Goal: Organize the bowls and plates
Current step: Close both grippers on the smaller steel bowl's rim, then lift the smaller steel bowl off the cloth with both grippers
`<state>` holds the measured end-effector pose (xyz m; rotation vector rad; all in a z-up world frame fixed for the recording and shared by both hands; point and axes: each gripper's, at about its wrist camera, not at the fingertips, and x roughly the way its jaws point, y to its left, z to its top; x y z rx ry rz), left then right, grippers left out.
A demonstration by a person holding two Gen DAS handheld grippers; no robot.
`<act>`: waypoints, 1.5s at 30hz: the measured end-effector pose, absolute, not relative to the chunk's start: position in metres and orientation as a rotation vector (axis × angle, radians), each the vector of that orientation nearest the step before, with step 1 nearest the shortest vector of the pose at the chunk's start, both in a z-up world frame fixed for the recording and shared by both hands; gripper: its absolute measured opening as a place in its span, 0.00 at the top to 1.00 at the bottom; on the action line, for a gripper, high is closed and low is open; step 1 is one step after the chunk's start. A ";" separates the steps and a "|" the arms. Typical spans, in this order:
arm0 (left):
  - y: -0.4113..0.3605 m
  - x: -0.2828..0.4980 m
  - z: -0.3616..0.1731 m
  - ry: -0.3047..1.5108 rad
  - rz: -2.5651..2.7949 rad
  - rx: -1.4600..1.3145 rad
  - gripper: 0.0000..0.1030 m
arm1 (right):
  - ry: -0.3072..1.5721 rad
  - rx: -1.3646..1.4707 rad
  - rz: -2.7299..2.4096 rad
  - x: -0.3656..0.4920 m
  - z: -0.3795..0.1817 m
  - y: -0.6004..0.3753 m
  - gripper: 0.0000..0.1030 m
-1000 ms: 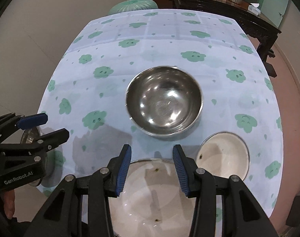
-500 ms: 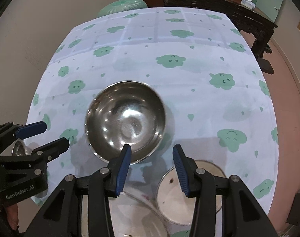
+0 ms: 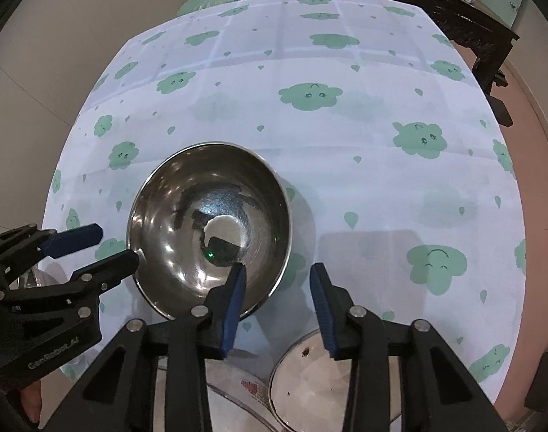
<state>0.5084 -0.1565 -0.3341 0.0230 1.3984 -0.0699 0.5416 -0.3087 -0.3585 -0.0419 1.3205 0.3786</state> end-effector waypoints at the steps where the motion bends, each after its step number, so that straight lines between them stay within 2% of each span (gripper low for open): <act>1: -0.156 0.509 -0.335 1.398 -0.071 0.022 0.64 | 1.324 -0.044 0.380 0.542 -0.360 -0.308 0.64; 3: -0.158 0.509 -0.337 1.398 -0.080 0.024 0.69 | 1.334 -0.046 0.385 0.544 -0.363 -0.306 0.70; 7: -0.162 0.511 -0.341 1.404 -0.092 0.031 0.73 | 1.348 -0.051 0.393 0.545 -0.368 -0.304 0.74; 8: -0.163 0.512 -0.343 1.409 -0.101 0.024 0.79 | 1.354 -0.048 0.398 0.545 -0.370 -0.304 0.79; 9: -0.164 0.512 -0.345 1.417 -0.112 0.014 0.84 | 1.356 -0.047 0.401 0.546 -0.372 -0.304 0.79; 22: -0.173 0.512 -0.340 1.415 -0.109 0.044 0.85 | 1.348 -0.059 0.413 0.546 -0.368 -0.307 0.80; 45: -0.162 0.479 -0.299 1.386 -0.127 0.042 0.85 | 1.314 -0.083 0.434 0.515 -0.313 -0.297 0.80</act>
